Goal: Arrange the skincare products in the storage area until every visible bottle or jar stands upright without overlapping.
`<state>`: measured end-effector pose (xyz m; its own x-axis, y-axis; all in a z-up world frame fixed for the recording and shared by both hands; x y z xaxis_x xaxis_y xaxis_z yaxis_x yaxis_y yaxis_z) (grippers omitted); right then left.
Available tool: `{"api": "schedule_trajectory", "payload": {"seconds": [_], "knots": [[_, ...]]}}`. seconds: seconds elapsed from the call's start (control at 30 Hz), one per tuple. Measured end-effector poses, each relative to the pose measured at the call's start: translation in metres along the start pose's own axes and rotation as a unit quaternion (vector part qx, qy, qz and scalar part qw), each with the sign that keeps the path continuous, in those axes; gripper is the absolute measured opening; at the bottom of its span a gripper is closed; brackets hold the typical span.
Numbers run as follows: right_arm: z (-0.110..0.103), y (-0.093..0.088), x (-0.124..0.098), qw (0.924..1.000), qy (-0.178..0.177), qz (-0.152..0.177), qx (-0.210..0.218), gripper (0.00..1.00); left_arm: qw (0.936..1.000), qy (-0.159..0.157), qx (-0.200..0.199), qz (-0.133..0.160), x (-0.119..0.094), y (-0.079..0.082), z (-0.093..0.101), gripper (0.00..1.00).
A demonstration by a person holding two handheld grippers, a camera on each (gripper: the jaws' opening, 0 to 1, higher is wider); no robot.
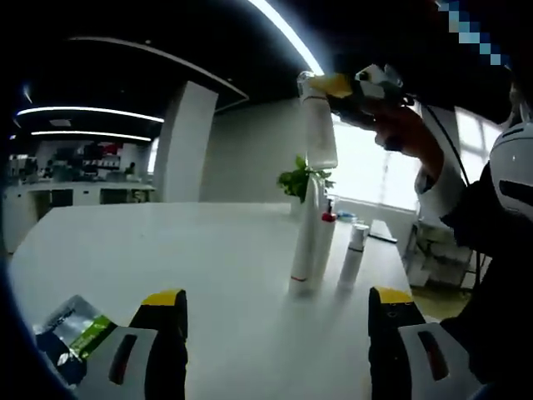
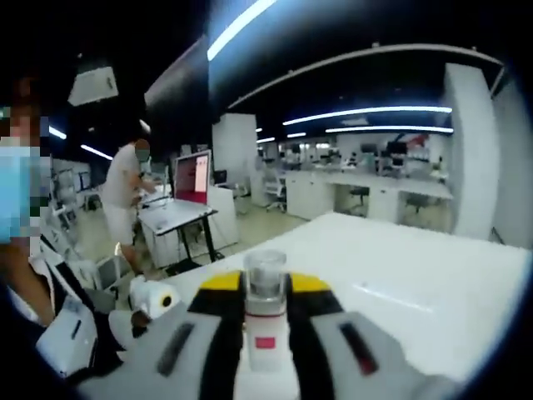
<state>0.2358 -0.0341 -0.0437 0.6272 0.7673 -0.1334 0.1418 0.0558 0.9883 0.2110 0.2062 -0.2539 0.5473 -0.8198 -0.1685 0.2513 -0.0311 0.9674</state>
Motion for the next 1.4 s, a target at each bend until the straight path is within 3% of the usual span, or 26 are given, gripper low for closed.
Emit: {"api": "schedule_trajectory", "payload": {"seconds": [0.1,0.4,0.6,0.7,0.8,0.9,1.0,1.13,1.3,1.4], "knots": [[0.003,-0.011,-0.011,0.9993,-0.002,0.013,0.034,0.17,1.0000,-0.002,-0.004,0.000,0.003,0.000,0.000,0.91],[0.002,-0.036,-0.036,0.9958,-0.030,0.065,0.058,0.17,0.9999,-0.015,0.002,-0.007,0.011,0.002,0.002,0.91],[-0.001,-0.057,-0.047,0.9916,-0.104,0.077,-0.002,0.17,0.9996,-0.023,0.003,-0.015,0.017,-0.001,0.006,0.91],[-0.007,-0.072,-0.049,0.9902,-0.117,0.075,-0.015,0.17,0.9994,-0.027,0.005,-0.019,0.020,-0.002,0.009,0.91],[-0.016,-0.082,-0.050,0.9851,-0.143,0.075,-0.060,0.17,0.9991,-0.034,0.007,-0.024,0.023,-0.002,0.012,0.91],[-0.026,-0.093,-0.048,0.9798,-0.166,0.079,-0.078,0.17,0.9987,-0.041,0.011,-0.027,0.026,-0.001,0.016,0.91],[-0.027,-0.106,-0.047,0.9719,-0.206,0.074,-0.086,0.17,0.9985,-0.047,0.013,-0.027,0.028,-0.001,0.019,0.91],[-0.031,-0.123,-0.045,0.9576,-0.249,0.064,-0.130,0.17,0.9978,-0.056,0.015,-0.031,0.030,-0.003,0.024,0.91],[-0.036,-0.139,-0.044,0.9535,-0.274,0.086,-0.093,0.17,0.9971,-0.063,0.016,-0.038,0.030,-0.006,0.027,0.91],[-0.039,-0.146,-0.044,0.9406,-0.311,0.081,-0.109,0.17,0.9966,-0.068,0.018,-0.043,0.030,-0.008,0.029,0.91]]}}
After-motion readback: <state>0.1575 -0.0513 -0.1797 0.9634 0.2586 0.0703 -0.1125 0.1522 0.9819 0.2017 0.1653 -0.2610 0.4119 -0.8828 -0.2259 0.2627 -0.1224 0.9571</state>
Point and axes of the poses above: the point that each gripper's makers call its tool centre point, and the gripper's own axes: x roughly forward along the fingers, z roughly to its right, y roughly out of its top, the point moved 10 cm from there along -x, roughly backward along the fingers, and after that the axes turned 1 degree about x, right-handed, at the moved point
